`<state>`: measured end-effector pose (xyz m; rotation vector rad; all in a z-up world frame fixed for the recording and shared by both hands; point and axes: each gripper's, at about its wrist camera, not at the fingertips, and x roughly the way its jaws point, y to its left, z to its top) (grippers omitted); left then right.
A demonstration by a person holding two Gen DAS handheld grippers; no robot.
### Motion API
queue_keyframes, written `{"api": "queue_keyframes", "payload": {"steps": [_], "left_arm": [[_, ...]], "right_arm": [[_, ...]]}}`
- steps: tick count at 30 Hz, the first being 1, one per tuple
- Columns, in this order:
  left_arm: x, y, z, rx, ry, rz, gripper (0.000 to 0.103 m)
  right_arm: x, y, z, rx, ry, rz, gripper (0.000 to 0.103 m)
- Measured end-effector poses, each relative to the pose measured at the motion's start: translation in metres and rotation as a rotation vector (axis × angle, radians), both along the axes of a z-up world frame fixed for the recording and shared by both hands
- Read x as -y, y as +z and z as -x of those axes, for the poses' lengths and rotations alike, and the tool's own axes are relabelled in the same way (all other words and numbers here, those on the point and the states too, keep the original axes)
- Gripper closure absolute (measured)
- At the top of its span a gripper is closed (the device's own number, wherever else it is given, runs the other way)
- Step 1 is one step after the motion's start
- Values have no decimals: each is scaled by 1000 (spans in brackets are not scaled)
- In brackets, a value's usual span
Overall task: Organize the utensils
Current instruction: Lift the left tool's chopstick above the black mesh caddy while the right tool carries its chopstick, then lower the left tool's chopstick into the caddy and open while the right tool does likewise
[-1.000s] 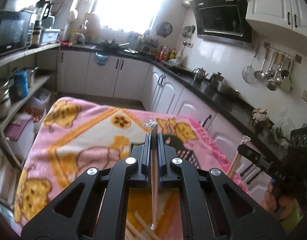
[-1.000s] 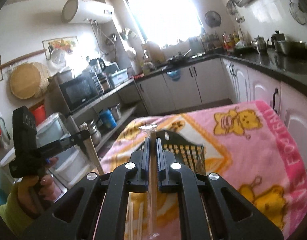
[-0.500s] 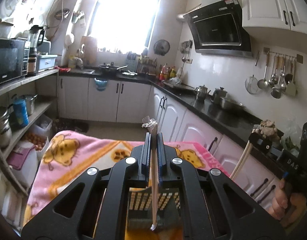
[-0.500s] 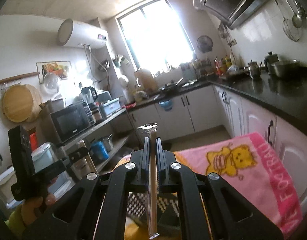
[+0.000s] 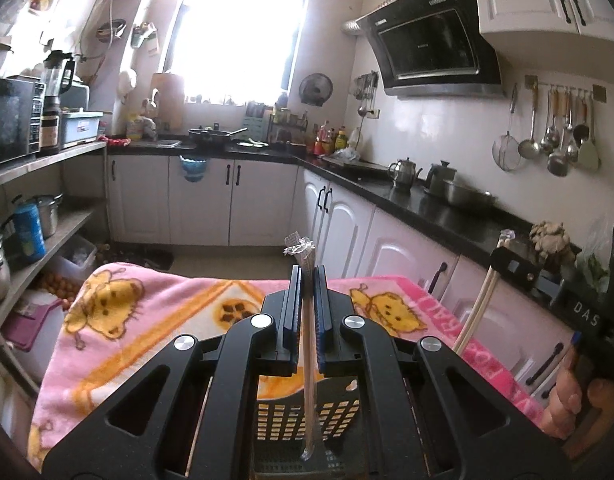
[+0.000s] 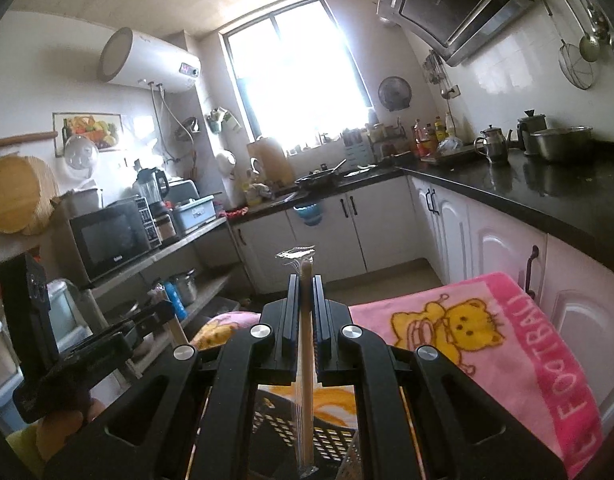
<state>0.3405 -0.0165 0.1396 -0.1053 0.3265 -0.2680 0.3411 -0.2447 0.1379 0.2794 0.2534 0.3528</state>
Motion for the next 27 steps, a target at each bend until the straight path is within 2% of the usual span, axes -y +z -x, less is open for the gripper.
{"api": "queue_keyframes", "payload": {"steps": [10, 20, 27], "left_arm": [[4, -41, 0, -41, -14, -22, 102], [-1, -58, 5, -65, -8, -26, 102], [-10, -64, 8, -86, 14, -22, 101]], "right_arm": [[-12, -37, 2, 0, -18, 2, 97], [-15, -58, 6, -5, -29, -15, 97], [-18, -74, 11, -42, -30, -5, 94]]}}
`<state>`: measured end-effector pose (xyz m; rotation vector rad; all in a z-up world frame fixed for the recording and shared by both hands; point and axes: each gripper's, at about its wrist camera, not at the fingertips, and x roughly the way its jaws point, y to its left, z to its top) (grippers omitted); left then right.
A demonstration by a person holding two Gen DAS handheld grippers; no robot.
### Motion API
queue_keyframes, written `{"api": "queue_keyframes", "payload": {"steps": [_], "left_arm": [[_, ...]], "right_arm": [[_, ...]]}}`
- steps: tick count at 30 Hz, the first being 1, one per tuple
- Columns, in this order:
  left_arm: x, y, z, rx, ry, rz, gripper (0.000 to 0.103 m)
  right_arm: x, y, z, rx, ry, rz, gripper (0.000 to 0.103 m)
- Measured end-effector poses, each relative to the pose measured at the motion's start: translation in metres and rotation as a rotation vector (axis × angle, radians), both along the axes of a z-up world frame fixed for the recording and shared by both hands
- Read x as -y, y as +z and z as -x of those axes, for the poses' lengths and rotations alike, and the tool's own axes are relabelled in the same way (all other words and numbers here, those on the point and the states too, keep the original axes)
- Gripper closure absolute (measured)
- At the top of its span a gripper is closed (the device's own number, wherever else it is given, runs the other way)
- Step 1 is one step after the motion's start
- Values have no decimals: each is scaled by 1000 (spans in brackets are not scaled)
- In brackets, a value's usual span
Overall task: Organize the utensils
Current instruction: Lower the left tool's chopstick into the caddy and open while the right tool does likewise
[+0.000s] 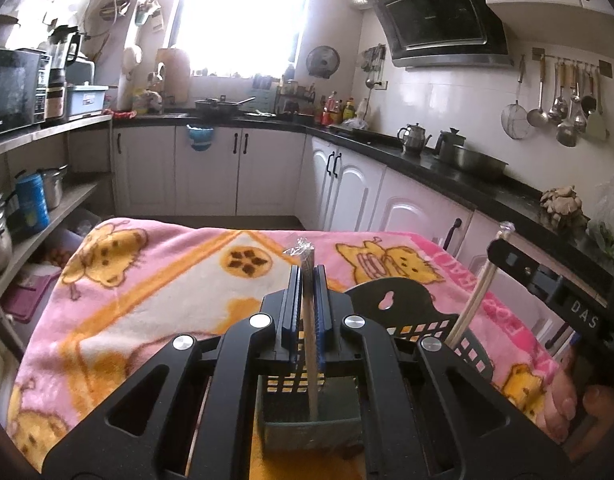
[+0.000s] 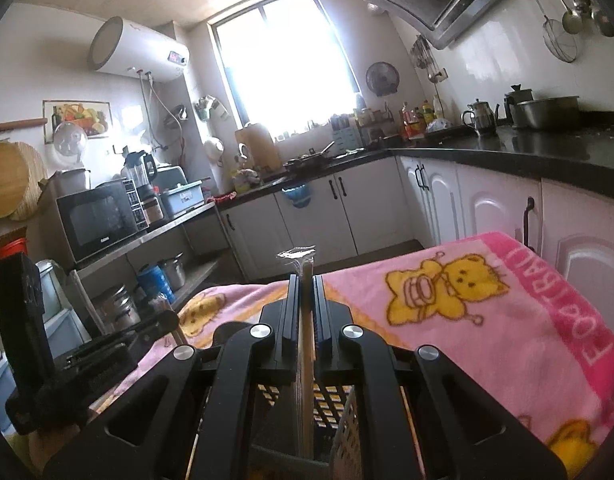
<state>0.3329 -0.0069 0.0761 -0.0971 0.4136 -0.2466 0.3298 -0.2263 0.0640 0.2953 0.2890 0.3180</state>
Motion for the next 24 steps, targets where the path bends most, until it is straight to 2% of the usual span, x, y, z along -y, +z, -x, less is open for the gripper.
{"api": "queue_keyframes", "payload": {"steps": [1, 3, 5, 13, 15, 24], "left_arm": [[-2, 0, 1, -6, 4, 1, 101], [-6, 0, 2, -16, 15, 6, 90], [-11, -1, 5, -23, 25, 13, 85], [-26, -3, 18, -57, 58, 35, 76], [-27, -3, 23, -63, 59, 38, 71], [-34, -9, 48, -101, 67, 49, 57]], "right_arm": [[0, -1, 1, -5, -2, 3, 94], [1, -2, 4, -16, -5, 3, 94], [3, -2, 6, -26, -10, 4, 94], [16, -4, 15, -71, -31, -14, 81], [18, -4, 18, -74, -32, -14, 76], [15, -7, 40, -111, -10, 24, 65]]}}
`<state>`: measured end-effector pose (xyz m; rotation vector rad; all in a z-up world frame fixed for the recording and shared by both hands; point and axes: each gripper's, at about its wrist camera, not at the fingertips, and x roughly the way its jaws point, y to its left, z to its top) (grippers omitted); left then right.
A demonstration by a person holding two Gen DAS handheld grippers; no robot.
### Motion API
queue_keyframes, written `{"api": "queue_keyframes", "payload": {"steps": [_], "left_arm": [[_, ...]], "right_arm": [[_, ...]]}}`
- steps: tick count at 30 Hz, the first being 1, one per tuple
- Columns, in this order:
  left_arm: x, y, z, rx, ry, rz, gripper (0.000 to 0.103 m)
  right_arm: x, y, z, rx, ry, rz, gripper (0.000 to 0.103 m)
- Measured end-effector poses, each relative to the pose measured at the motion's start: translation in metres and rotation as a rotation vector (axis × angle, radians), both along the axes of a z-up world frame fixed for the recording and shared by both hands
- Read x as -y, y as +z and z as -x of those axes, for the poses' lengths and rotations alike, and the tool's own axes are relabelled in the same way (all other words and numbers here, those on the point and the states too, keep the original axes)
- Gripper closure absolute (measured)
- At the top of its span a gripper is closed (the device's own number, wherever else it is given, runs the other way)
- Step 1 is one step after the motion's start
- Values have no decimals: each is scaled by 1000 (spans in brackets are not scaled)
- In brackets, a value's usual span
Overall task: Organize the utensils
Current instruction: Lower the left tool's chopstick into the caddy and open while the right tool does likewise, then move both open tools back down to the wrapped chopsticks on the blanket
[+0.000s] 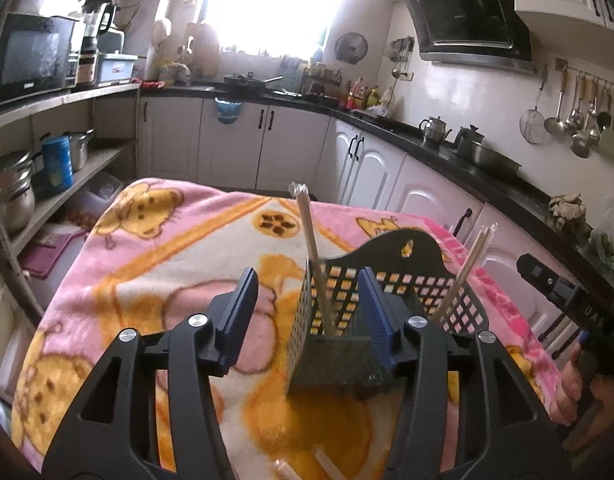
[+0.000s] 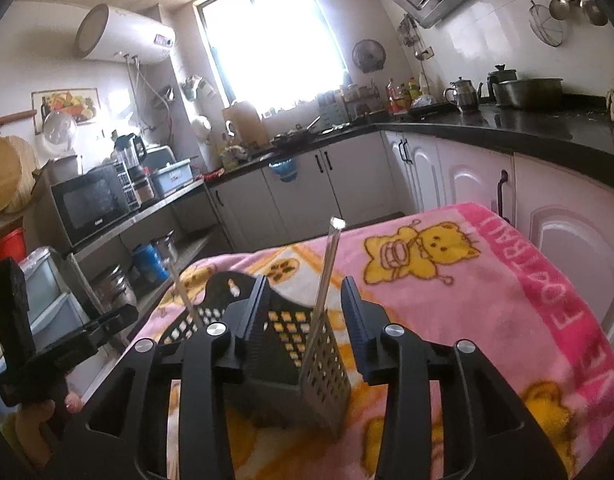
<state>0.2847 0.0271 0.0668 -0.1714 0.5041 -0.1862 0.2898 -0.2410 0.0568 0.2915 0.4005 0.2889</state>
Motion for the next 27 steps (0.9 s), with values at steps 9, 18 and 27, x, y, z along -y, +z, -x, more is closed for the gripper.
{"api": "queue_keyframes", "payload": {"steps": [9, 18, 27], "left_arm": [[-5, -14, 26, -44, 6, 16, 47], [-14, -27, 50, -81, 19, 31, 39], [-23, -34, 71, -107, 38, 34, 38]], "right_arm": [[-9, -15, 24, -69, 32, 21, 60], [-18, -31, 41, -132, 72, 58, 52], [-26, -42, 57, -188, 119, 87, 51]]}}
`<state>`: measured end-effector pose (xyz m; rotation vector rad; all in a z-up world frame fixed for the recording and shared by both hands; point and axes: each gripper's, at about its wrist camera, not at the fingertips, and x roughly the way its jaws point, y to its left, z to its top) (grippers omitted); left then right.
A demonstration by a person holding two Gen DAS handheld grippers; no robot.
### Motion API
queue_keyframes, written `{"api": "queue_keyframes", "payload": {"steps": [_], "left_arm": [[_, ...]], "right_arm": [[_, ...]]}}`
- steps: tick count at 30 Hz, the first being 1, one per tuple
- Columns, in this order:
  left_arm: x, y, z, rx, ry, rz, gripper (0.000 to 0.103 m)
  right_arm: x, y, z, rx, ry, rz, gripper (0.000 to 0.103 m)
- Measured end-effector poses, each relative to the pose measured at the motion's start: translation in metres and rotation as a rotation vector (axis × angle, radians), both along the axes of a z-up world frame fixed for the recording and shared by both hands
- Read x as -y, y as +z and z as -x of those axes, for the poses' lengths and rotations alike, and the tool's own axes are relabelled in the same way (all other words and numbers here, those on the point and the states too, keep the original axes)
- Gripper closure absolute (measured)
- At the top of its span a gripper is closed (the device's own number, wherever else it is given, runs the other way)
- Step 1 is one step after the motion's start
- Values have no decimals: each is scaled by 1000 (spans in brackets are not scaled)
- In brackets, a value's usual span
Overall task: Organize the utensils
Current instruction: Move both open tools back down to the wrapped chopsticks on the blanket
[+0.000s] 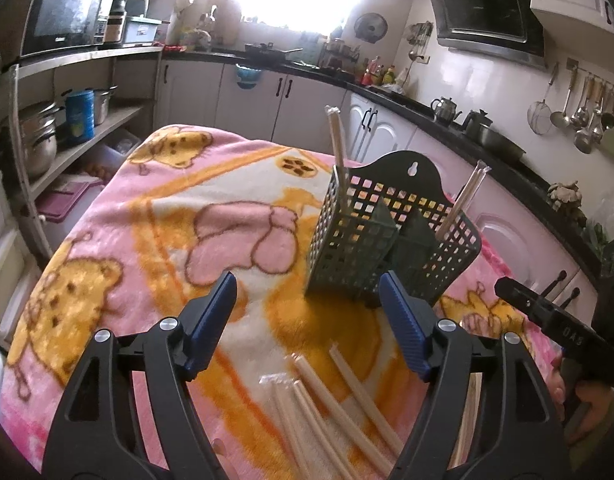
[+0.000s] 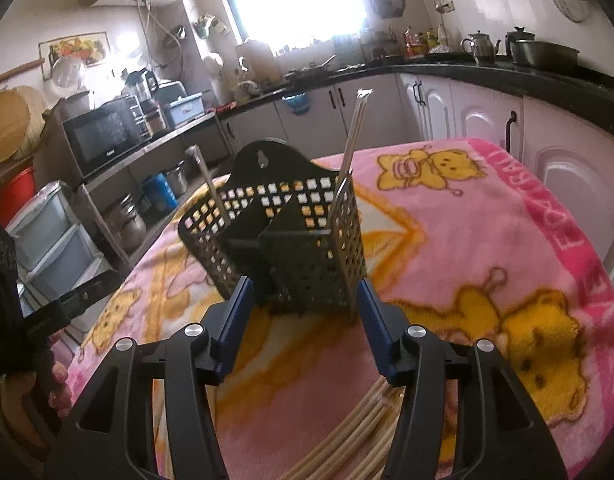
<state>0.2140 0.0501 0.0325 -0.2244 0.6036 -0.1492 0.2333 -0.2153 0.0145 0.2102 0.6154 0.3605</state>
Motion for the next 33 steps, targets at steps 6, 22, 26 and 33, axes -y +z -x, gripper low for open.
{"api": "queue_keyframes", "payload": {"steps": [6, 22, 26, 33], "left_arm": [[-5, -6, 16, -19, 8, -7, 38], [-12, -56, 41, -151, 5, 15, 39], [-11, -67, 44, -188, -12, 15, 48], [-6, -84, 44, -249, -31, 32, 63]], "right_arm": [[-1, -3, 10, -15, 22, 25, 51], [3, -29, 24, -91, 55, 83, 51], [7, -35, 27, -106, 55, 82, 51], [11, -40, 26, -125, 51, 93, 51]]}}
